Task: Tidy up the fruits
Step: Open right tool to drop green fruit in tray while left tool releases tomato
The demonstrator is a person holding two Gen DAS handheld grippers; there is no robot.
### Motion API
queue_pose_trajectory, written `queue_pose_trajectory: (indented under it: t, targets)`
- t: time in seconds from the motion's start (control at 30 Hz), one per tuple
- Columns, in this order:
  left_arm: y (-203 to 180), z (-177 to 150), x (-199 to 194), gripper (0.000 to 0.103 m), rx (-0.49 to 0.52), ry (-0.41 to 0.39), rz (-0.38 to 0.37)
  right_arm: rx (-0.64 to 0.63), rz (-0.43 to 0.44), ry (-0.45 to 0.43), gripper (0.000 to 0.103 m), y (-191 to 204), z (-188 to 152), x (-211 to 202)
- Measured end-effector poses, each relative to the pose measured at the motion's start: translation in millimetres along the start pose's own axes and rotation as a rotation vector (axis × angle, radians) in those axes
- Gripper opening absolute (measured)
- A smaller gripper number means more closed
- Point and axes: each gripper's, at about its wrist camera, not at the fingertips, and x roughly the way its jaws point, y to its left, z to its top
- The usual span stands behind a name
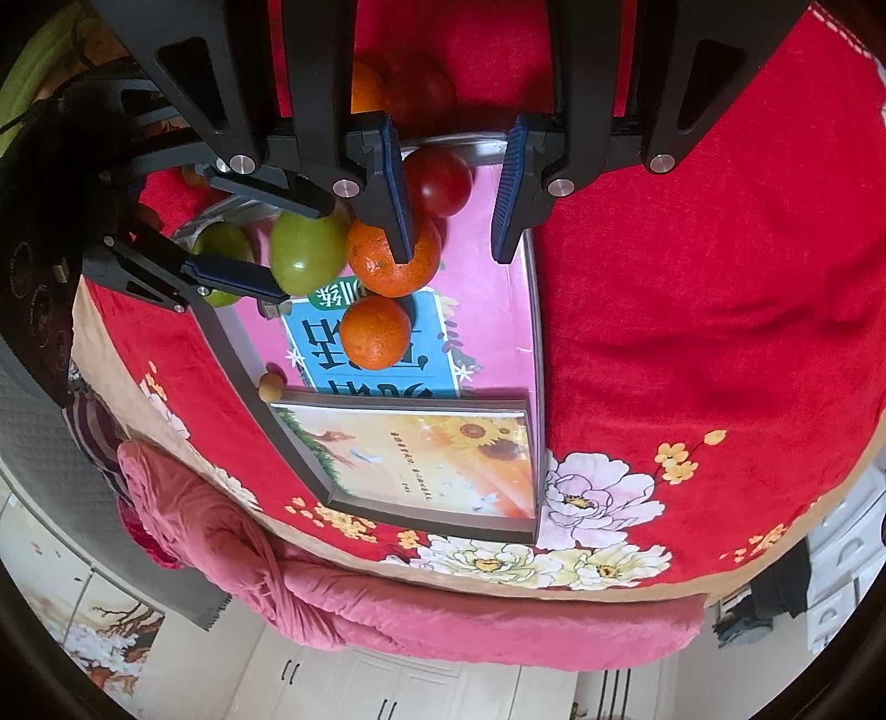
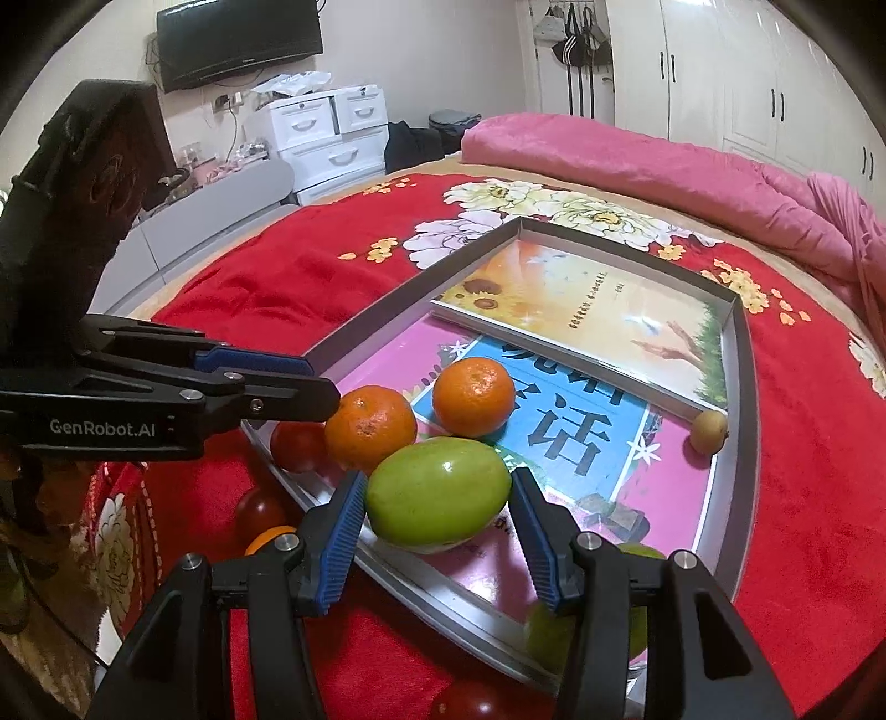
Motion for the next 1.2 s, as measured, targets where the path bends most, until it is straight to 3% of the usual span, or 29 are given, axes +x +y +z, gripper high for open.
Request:
queue_pose_trajectory:
  t: [0.67,1.2]
  targets:
    - [0.3,0.3,-0.8,0.030,0.004,0.001,0.003,-0.002,-0.017,-0.018,0.060,5.4,-2.3,-11.8]
    - [-3.8,-1.4,-3.9,0.042,0.005,0.001,-0.005,-0.021,-0.047,-0.036,0.068,10.3,-4.4,-19.0]
